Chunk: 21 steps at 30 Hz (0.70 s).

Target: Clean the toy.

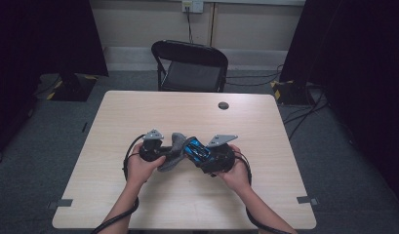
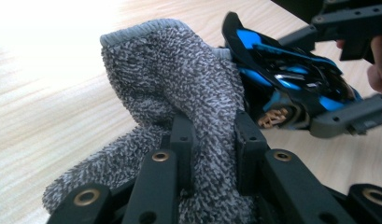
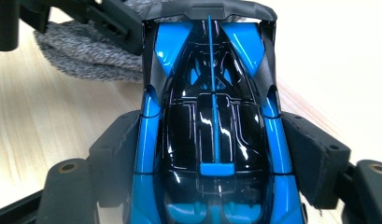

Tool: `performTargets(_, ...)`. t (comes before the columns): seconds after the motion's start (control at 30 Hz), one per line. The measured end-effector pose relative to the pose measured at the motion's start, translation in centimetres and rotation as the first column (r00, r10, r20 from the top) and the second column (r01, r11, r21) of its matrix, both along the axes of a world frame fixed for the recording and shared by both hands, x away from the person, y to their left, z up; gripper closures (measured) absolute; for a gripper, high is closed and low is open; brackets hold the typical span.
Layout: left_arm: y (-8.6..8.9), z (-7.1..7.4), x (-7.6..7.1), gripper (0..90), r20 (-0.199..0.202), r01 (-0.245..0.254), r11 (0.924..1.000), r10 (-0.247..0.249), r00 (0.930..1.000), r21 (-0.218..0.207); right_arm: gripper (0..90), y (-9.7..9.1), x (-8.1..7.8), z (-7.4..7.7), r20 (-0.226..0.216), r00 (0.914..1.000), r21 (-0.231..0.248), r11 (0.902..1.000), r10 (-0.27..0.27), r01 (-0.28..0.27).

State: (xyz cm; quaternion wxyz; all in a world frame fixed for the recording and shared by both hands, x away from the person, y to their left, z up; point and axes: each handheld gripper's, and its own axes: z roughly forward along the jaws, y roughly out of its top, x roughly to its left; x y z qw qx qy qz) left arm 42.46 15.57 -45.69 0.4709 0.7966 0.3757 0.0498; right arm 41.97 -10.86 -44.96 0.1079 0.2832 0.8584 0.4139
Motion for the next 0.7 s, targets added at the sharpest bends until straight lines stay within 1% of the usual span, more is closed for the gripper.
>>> performTargets(0.2, 0.2, -0.1, -0.5, 73.7, 0.000, 0.017, 0.9998, -0.017, 0.9998, 0.004, 26.2, -0.5, 0.3, -0.2, -0.011, 0.9997, 0.003, 0.9998, -0.020, 0.020)
performTargets(0.23, 0.3, -0.1, -0.6, 73.7, -0.002, 0.023, 0.9997, -0.023, 0.9997, 0.011, 26.2, -0.6, 0.4, -0.2, -0.017, 0.9996, 0.006, 0.9998, -0.021, 0.021)
performTargets(0.37, 0.4, 0.0, -1.0, 73.7, 0.000, 0.042, 0.9989, -0.042, 0.9991, 0.021, 26.3, -0.8, 0.5, -0.2, -0.015, 0.9995, 0.003, 0.9996, -0.027, 0.027)
performTargets(0.43, 0.8, 0.0, -1.1, 73.6, 0.002, 0.038, 0.9989, -0.038, 0.9993, 0.028, 26.2, -0.9, 0.6, -0.1, -0.016, 0.9994, 0.003, 0.9996, -0.029, 0.029)
performTargets(0.5, 1.1, 0.1, -1.2, 73.6, -0.001, 0.027, 0.9994, -0.027, 0.9996, 0.022, 26.2, -0.9, 0.6, -0.1, -0.019, 0.9993, 0.006, 0.9995, -0.032, 0.032)
performTargets(0.53, 1.4, 0.1, -1.2, 73.6, 0.006, 0.023, 0.9994, -0.024, 0.9997, 0.025, 26.2, -1.0, 0.7, -0.1, -0.020, 0.9993, 0.008, 0.9995, -0.031, 0.031)
performTargets(0.63, 2.0, 0.3, -1.1, 73.4, 0.011, -0.001, 0.9997, 0.001, 0.9999, 0.025, 26.3, -1.0, 0.6, -0.1, -0.022, 0.9994, 0.008, 0.9996, -0.027, 0.027)
performTargets(0.7, 2.6, 0.4, -0.8, 73.3, 0.009, -0.026, 0.9992, 0.026, 0.9996, 0.031, 26.3, -1.0, 0.4, -0.2, -0.025, 0.9995, 0.009, 0.9997, -0.022, 0.022)
